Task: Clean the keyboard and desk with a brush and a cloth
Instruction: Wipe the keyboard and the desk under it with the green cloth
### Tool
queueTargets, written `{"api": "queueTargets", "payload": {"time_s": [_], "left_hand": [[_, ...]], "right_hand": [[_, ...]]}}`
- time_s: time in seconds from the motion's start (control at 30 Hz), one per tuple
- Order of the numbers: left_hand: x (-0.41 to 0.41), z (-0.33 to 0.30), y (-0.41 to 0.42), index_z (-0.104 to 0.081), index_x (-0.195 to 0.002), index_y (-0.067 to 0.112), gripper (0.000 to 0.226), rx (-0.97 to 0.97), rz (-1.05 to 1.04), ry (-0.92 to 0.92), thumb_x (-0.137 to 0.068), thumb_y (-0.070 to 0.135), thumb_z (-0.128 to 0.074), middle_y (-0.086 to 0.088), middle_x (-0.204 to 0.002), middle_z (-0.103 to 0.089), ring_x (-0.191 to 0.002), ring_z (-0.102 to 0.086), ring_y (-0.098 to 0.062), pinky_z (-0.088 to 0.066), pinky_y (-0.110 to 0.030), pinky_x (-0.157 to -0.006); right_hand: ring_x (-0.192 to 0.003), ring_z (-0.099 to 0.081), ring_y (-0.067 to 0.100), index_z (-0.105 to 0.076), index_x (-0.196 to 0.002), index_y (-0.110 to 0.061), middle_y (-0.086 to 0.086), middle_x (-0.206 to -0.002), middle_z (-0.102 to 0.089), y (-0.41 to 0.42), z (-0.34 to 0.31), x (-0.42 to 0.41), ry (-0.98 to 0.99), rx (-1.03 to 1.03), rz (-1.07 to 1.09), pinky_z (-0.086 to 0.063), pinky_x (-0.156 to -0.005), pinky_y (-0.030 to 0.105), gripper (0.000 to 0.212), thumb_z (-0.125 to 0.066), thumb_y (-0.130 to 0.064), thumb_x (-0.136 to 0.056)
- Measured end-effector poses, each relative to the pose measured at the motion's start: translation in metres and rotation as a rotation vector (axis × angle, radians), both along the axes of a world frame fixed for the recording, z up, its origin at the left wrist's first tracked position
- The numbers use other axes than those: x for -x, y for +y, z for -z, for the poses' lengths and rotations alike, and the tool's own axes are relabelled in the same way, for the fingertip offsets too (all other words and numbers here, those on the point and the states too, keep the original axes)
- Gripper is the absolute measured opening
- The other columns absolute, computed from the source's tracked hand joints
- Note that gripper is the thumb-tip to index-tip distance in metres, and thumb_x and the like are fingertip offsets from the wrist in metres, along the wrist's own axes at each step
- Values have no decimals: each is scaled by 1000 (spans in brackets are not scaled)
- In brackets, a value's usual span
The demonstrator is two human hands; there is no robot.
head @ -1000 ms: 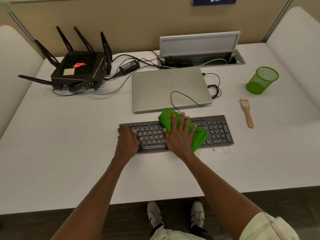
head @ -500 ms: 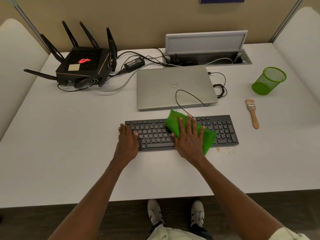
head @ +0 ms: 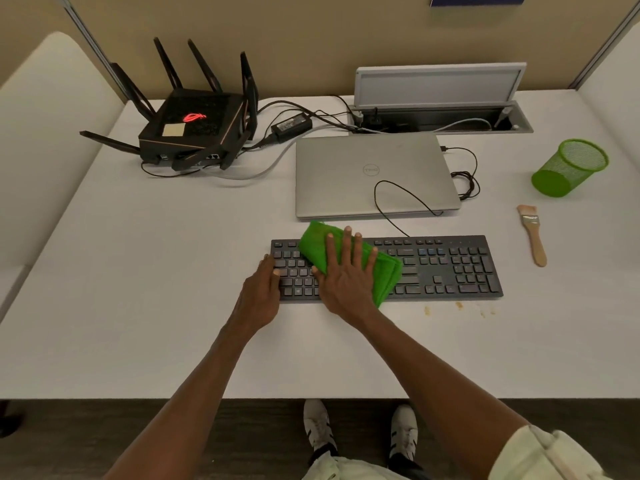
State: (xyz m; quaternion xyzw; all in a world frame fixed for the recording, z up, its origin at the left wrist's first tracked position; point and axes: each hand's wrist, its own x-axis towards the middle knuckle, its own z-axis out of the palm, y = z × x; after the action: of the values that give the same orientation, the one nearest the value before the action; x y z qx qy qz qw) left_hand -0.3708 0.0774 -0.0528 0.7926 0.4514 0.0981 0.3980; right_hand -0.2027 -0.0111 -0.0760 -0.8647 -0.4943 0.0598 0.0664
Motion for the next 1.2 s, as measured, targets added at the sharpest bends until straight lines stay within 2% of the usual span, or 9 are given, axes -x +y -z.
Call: {"api": "queueTargets", "payload": {"time_s": [0.1,0.27,0.37,0.47,0.57,0.87,0.97,1.07,1.2], "left_hand": [[3,-3,6,-45,-147,7,41,35,-44,-25,-111,22,-33,0,-125,-63,-111,-63,-27,-41,-23,-83],[-1,-13,10,-27,-158,4,50,144,-174,-27,-112,23,-32,-13,-147,-52,-138,-47,-31,-29,-14,-94],[-4,-11,17,-39,-152,3,43,179,-227,-46,-112,17,-31,-3,-114,-66,-107,-63,-21,-37,-9,-77],[-6,-16,20,-21,-161,7,51,245,-308,-41,-112,18,-31,-9,-161,-38,-148,-36,-23,-25,-20,-112],[-4,-20,28,-20,-162,11,55,298,-353,-64,-110,15,-35,-4,-168,-22,-155,-21,-20,-16,-31,-123],[-3,-34,43,-61,-134,25,44,363,-391,-101,-95,16,-42,-4,-150,-54,-138,-48,-22,-36,-43,-118],[-9,-37,42,-57,-139,20,51,336,-318,-72,-92,26,-38,-2,-144,-61,-136,-51,-22,-36,-47,-117],[-15,-38,43,-52,-145,8,46,308,-277,-62,-103,18,-36,-7,-148,-56,-139,-49,-22,-33,-44,-119],[-13,-30,43,-59,-138,6,42,272,-238,-45,-103,21,-38,-9,-142,-60,-137,-51,-24,-34,-40,-118]], "right_hand": [[-148,12,40,5,-157,-16,20,-161,15,16,-1,14,13,15,-47,7,-115,64,76,-19,-60,-99],[-148,13,39,3,-157,-20,18,-161,15,40,-5,32,29,35,-132,8,-115,63,75,-22,-60,-99],[-149,8,39,-3,-157,-21,18,-162,10,48,-5,43,26,34,-196,5,-115,64,72,-25,-58,-100],[-150,7,37,-7,-157,-23,16,-163,9,48,-6,44,33,40,-225,5,-116,63,69,-26,-56,-100],[-150,5,35,-11,-157,-26,13,-164,7,44,-6,41,24,36,-269,6,-115,62,66,-28,-56,-100],[-151,0,33,-20,-155,-28,12,-164,-2,12,3,51,-72,-2,-523,0,-117,63,65,-34,-55,-97],[-151,1,33,-20,-154,-34,11,-164,1,4,2,48,-113,6,-643,1,-117,63,62,-35,-55,-97],[-151,-1,32,-13,-154,-39,9,-165,1,-9,-1,37,-120,-2,-690,-2,-117,62,65,-38,-56,-97],[-151,1,31,-7,-154,-43,6,-165,1,-32,-3,17,-137,-8,-688,-1,-117,62,68,-40,-57,-96]]}}
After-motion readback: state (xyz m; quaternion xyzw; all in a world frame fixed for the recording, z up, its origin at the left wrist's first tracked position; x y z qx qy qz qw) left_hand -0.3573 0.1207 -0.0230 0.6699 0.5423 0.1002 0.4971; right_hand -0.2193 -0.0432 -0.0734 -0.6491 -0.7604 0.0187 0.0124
